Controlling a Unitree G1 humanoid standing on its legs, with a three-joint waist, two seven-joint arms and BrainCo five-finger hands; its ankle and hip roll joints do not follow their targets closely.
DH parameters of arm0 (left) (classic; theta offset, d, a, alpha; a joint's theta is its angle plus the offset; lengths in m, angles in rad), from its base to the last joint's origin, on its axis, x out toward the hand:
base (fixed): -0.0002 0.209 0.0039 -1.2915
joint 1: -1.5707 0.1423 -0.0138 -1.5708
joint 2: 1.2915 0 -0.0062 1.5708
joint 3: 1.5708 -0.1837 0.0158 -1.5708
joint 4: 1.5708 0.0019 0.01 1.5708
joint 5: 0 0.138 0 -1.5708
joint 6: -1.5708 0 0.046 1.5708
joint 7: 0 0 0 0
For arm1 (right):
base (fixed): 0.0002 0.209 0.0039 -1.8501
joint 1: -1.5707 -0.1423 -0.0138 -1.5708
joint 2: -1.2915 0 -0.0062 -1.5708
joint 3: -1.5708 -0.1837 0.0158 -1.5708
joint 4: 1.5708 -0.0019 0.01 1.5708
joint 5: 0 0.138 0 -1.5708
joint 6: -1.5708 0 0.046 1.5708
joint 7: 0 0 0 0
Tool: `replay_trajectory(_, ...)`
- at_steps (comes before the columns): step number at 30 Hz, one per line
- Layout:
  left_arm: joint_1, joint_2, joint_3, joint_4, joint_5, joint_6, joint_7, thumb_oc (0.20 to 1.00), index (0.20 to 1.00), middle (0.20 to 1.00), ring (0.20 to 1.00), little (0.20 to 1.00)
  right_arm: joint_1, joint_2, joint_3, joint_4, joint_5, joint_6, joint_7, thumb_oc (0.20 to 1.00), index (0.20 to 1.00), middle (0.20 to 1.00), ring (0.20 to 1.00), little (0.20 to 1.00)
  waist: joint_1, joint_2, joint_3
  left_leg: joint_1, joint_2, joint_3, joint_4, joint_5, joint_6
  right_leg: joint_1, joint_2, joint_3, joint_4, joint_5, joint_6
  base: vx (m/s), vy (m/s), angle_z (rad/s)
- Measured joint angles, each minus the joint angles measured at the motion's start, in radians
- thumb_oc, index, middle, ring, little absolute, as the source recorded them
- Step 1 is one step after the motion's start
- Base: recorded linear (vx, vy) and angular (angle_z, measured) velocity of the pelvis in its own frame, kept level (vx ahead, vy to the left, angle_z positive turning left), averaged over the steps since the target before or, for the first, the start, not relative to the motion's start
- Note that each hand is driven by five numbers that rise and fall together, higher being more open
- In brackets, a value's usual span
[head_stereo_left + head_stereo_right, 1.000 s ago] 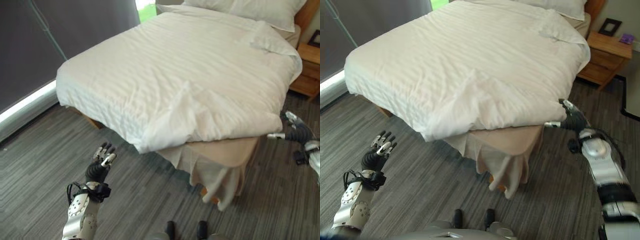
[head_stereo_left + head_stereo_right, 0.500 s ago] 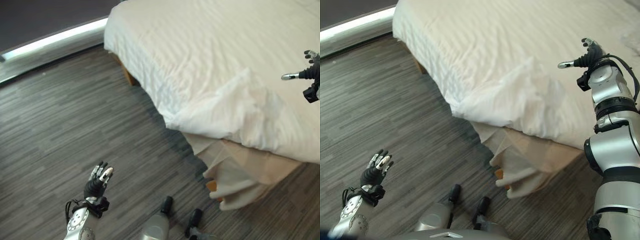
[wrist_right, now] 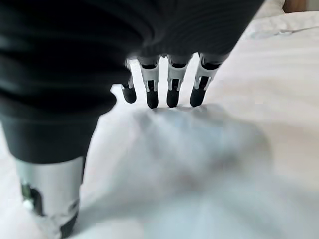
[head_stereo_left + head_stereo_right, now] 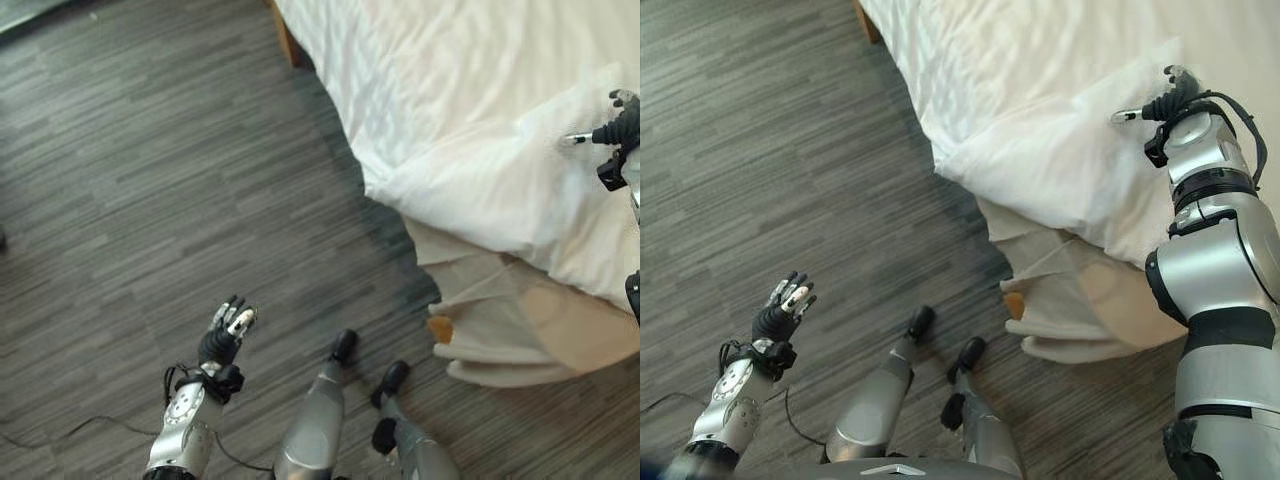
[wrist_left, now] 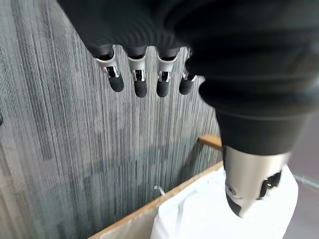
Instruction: Making the bed.
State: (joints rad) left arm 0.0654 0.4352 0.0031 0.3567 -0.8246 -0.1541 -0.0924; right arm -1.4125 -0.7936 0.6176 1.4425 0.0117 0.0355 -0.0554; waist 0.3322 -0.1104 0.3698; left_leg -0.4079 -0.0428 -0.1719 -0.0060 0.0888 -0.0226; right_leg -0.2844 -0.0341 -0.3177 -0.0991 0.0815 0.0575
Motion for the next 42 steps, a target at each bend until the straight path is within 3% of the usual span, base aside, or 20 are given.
replay_trajectory(7,-0.022,-0.029,-0.009,0.003,-0.026,-0.004,0.032,1.000,1.000,1.000,1.000,1.000,0.066,-0.040,-0.111,-0.051,-0.018,-0.028,-0.072,1.000,1.000,1.000,1.000,1.000,0.003,0.019,0.029,-0.081,-0.002,0.006,0.008,0.013,-0.001,-0.080,-0.003,0.004,0.000,0.015,0.000,-0.03,0.046,-0.01)
replay_trajectory(8,-0.045,-0.039,-0.033,-0.002,-0.025,-0.003,0.032,1.000,1.000,1.000,1.000,1.000,0.080,-0.036,-0.142,-0.061,-0.035,-0.037,-0.080,0.940,0.940,0.940,0.940,0.940,0.004,0.019,0.029,-0.075,-0.003,0.010,0.008,0.013,-0.001,-0.075,-0.004,0.009,0.000,0.016,-0.001,0.00,0.064,-0.09)
replay_trajectory(10,-0.070,-0.043,-0.044,0.001,-0.024,-0.003,0.034,1.000,1.000,1.000,1.000,1.000,0.121,-0.019,-0.185,-0.088,-0.053,-0.042,-0.087,0.200,0.200,0.200,0.200,0.200,0.002,0.019,0.029,-0.070,-0.001,0.019,0.008,0.013,-0.001,-0.074,-0.004,0.018,0.000,0.020,0.000,0.00,0.068,-0.11)
replay_trajectory(12,-0.088,-0.044,-0.047,0.004,-0.024,-0.001,0.035,1.000,1.000,1.000,1.000,1.000,0.167,0.002,-0.203,-0.105,-0.054,-0.058,-0.111,0.200,0.200,0.200,0.200,0.200,-0.006,0.019,0.029,-0.055,-0.001,0.024,0.007,0.013,-0.001,-0.061,-0.005,0.024,0.000,0.021,0.001,0.01,0.072,-0.06)
replay_trajectory(13,-0.108,-0.043,-0.039,-0.003,-0.024,-0.001,0.042,1.000,1.000,1.000,1.000,1.000,0.277,0.022,-0.325,-0.142,-0.054,-0.093,-0.128,0.200,0.200,0.200,0.200,0.200,-0.016,0.013,0.025,-0.021,-0.002,0.025,0.001,0.012,-0.001,-0.029,-0.007,0.026,0.000,0.019,0.002,0.01,0.060,-0.05)
replay_trajectory(18,-0.112,-0.044,-0.028,-0.015,-0.025,-0.011,0.045,1.000,1.000,1.000,1.000,1.000,0.598,0.098,-0.637,-0.212,0.091,-0.176,-0.104,0.200,0.200,0.200,0.200,0.200,-0.048,-0.023,-0.005,0.050,-0.005,0.056,-0.012,0.007,-0.007,0.016,-0.018,0.054,0.017,0.011,0.010,0.05,0.041,-0.13)
replay_trajectory(20,-0.100,-0.041,-0.019,-0.015,-0.027,-0.011,0.044,1.000,1.000,1.000,1.000,1.000,0.691,0.116,-0.638,-0.214,0.118,-0.185,-0.080,0.200,0.200,0.200,0.200,0.200,-0.062,-0.033,-0.022,0.085,-0.008,0.061,-0.023,-0.001,-0.012,0.046,-0.023,0.058,0.015,0.007,0.015,0.11,0.040,-0.06)
replay_trajectory(22,-0.039,-0.039,0.021,-0.014,-0.033,-0.017,0.041,1.000,1.000,1.000,1.000,1.000,0.899,0.199,-0.639,-0.221,0.113,-0.195,-0.034,0.200,0.200,0.200,0.200,0.200,-0.087,-0.071,-0.123,0.141,-0.012,0.081,-0.056,-0.008,-0.008,0.081,-0.031,0.079,0.011,-0.003,0.026,0.17,0.053,-0.18)
replay_trajectory(23,-0.033,-0.039,0.021,-0.004,-0.035,-0.020,0.040,1.000,1.000,1.000,1.000,1.000,0.936,0.210,-0.632,-0.221,0.107,-0.195,-0.021,0.200,0.200,0.200,0.200,0.200,-0.096,-0.066,-0.135,0.153,-0.014,0.081,-0.061,-0.009,-0.008,0.088,-0.034,0.080,0.012,-0.005,0.029,0.19,0.057,-0.05)
replay_trajectory(24,-0.010,-0.047,0.078,0.002,-0.036,-0.020,0.039,1.000,1.000,1.000,1.000,1.000,1.069,0.305,-0.664,-0.281,0.073,-0.216,-0.004,0.200,0.200,0.200,0.200,0.200,-0.138,-0.071,-0.148,0.223,-0.016,0.083,-0.082,-0.013,-0.004,0.144,-0.040,0.095,0.018,-0.020,0.037,0.11,0.036,0.02)
replay_trajectory(26,0.023,-0.045,0.121,0.022,-0.044,-0.037,0.040,1.000,1.000,1.000,1.000,1.000,1.237,0.399,-0.617,-0.285,0.032,-0.220,0.041,0.200,0.200,0.200,0.200,0.200,-0.169,-0.074,-0.209,0.264,-0.019,0.098,-0.084,-0.035,0.003,0.181,-0.048,0.150,0.018,-0.033,0.049,0.18,0.039,-0.14)
replay_trajectory(27,0.021,-0.051,0.131,0.027,-0.055,-0.041,0.040,1.000,1.000,1.000,1.000,1.000,1.286,0.426,-0.620,-0.284,0.014,-0.219,0.057,0.200,0.200,0.200,0.200,0.200,-0.179,-0.072,-0.212,0.288,-0.020,0.108,-0.084,-0.043,0.009,0.201,-0.051,0.165,0.018,-0.036,0.051,0.23,0.046,-0.29)
replay_trajectory(28,0.040,-0.065,0.154,0.038,-0.066,-0.044,0.041,1.000,1.000,1.000,1.000,1.000,1.368,0.500,-0.622,-0.264,-0.015,-0.215,0.093,0.200,0.200,0.200,0.200,0.200,-0.198,-0.053,-0.231,0.315,-0.025,0.119,-0.085,-0.048,0.016,0.230,-0.054,0.184,0.013,-0.039,0.054,0.12,0.020,-0.32)
replay_trajectory(31,0.037,-0.114,0.171,0.044,-0.071,-0.053,0.042,1.000,1.000,1.000,1.000,1.000,1.432,0.606,-0.614,-0.235,-0.014,-0.215,0.115,0.200,0.200,0.200,0.200,0.200,-0.252,-0.007,-0.258,0.339,-0.033,0.141,-0.085,-0.060,0.026,0.250,-0.065,0.200,0.002,-0.039,0.058,0.09,0.020,-0.30)
replay_trajectory(32,0.037,-0.132,0.161,0.051,-0.074,-0.054,0.042,1.000,1.000,1.000,1.000,1.000,1.437,0.640,-0.608,-0.213,-0.013,-0.209,0.129,0.200,0.200,0.200,0.200,0.200,-0.266,0.029,-0.267,0.350,-0.034,0.162,-0.086,-0.064,0.031,0.254,-0.068,0.217,-0.002,-0.037,0.060,0.08,0.029,-0.36)
replay_trajectory(35,0.042,-0.155,0.170,0.054,-0.075,-0.057,0.044,1.000,1.000,1.000,1.000,1.000,1.437,0.643,-0.607,-0.209,-0.013,-0.196,0.131,0.200,0.200,0.200,0.200,0.200,-0.303,0.063,-0.286,0.379,-0.034,0.186,-0.086,-0.074,0.028,0.269,-0.068,0.241,-0.004,-0.038,0.066,0.06,0.038,-0.28)
replay_trajectory(37,0.036,-0.156,0.170,0.054,-0.075,-0.061,0.044,1.000,1.000,1.000,1.000,1.000,1.443,0.643,-0.604,-0.208,-0.021,-0.182,0.134,0.200,0.200,0.200,0.200,0.200,-0.307,0.060,-0.291,0.391,-0.030,0.197,-0.090,-0.082,0.029,0.275,-0.064,0.253,-0.004,-0.042,0.067,0.04,0.033,-0.22)
replay_trajectory(40,0.043,-0.157,0.173,0.055,-0.075,-0.064,0.046,1.000,1.000,1.000,1.000,1.000,1.528,0.638,-0.560,-0.083,-0.081,-0.089,0.157,0.200,0.200,0.200,0.200,0.200,-0.309,0.048,-0.299,0.393,-0.024,0.212,-0.087,-0.083,0.035,0.274,-0.057,0.263,-0.002,-0.045,0.064,0.04,0.018,-0.10)
replay_trajectory(41,0.044,-0.157,0.173,0.061,-0.075,-0.064,0.045,1.000,1.000,1.000,1.000,1.000,1.570,0.635,-0.557,-0.049,-0.101,-0.067,0.184,1.000,1.000,1.000,1.000,1.000,-0.308,0.047,-0.298,0.394,-0.023,0.214,-0.087,-0.084,0.037,0.277,-0.055,0.264,-0.002,-0.045,0.064,0.06,0.009,-0.13)
replay_trajectory(42,0.044,-0.157,0.181,0.074,-0.075,-0.064,0.044,1.000,1.000,1.000,1.000,1.000,1.642,0.633,-0.551,-0.007,-0.124,-0.030,0.216,1.000,1.000,1.000,1.000,1.000,-0.311,0.049,-0.295,0.395,-0.022,0.214,-0.087,-0.084,0.037,0.277,-0.055,0.266,0.000,-0.045,0.064,0.05,0.013,-0.07)
